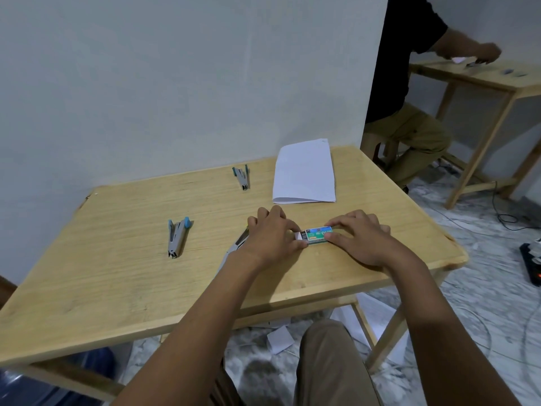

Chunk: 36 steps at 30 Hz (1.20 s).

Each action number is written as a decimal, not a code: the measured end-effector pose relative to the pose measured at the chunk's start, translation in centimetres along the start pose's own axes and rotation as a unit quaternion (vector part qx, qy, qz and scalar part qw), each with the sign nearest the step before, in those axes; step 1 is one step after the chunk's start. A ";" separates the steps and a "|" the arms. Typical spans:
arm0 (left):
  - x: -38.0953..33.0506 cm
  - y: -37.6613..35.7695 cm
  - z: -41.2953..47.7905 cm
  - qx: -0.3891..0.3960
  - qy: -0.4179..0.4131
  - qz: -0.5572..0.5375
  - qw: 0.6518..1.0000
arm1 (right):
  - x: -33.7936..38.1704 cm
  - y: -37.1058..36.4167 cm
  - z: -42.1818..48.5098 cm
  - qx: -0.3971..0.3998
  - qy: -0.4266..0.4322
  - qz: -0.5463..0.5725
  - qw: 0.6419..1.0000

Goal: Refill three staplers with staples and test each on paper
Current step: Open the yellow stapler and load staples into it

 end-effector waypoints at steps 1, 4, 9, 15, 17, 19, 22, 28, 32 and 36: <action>0.0 0.0 -0.1 0.001 0.000 -0.002 1.000 | -0.1 0.1 0.1 0.000 0.000 -0.001 1.000; 0.0 0.1 -0.2 0.007 0.001 -0.006 1.000 | -0.5 0.3 0.3 0.001 -0.004 -0.010 1.000; 0.1 0.2 -0.3 0.009 -0.001 -0.006 1.000 | -0.7 0.6 0.6 0.007 -0.011 -0.012 1.000; 0.2 0.4 -0.5 -0.015 0.008 -0.005 1.000 | 1.2 1.9 0.2 -0.060 0.010 -0.015 0.998; 0.3 0.5 -0.5 -0.023 0.015 -0.002 1.000 | 2.8 2.2 -0.1 -0.094 0.046 0.003 0.995; 0.4 0.6 -0.6 -0.035 0.022 0.002 0.999 | 4.5 1.9 -0.1 -0.093 0.080 0.001 0.992; 0.7 0.8 -0.8 -0.055 0.031 -0.007 0.998 | 6.1 0.8 0.3 -0.064 0.095 -0.051 0.992; 0.8 0.8 -0.8 -0.058 0.032 -0.021 0.998 | 6.6 0.4 1.6 -0.080 0.067 -0.087 0.991; 0.8 0.7 -0.8 -0.060 0.029 -0.023 0.998 | 6.4 -0.1 2.4 -0.047 0.050 -0.075 0.995; 0.7 0.8 -0.9 -0.058 0.030 -0.027 0.997 | 6.0 -0.1 2.4 -0.020 0.063 -0.053 0.996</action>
Point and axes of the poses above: each hand's wrist, its own z-axis towards the middle knuckle, its own y-axis out of the back of the hand, x = y × z, the point moved 8 cm from there along z, towards the middle knuckle, and after that the axes turned 1 degree about y, right-handed, at the moved point
